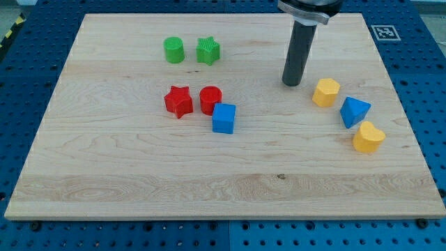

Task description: Slide the yellow hexagon closer to the blue triangle

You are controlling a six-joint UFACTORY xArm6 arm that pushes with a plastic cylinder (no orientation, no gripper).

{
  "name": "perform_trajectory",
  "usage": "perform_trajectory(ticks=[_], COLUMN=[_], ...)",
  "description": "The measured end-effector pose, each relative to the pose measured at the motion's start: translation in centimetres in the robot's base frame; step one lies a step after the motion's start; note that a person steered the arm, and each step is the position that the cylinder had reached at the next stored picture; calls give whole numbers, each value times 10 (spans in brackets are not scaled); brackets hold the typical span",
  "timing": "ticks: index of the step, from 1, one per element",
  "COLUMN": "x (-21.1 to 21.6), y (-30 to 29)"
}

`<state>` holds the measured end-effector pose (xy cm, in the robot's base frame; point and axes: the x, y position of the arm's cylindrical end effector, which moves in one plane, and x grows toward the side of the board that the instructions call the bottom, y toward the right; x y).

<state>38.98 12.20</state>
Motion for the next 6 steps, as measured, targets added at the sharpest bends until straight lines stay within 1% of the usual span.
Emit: perform_trajectory(ticks=[2, 4, 6], x=[24, 31, 33], y=[12, 20, 44])
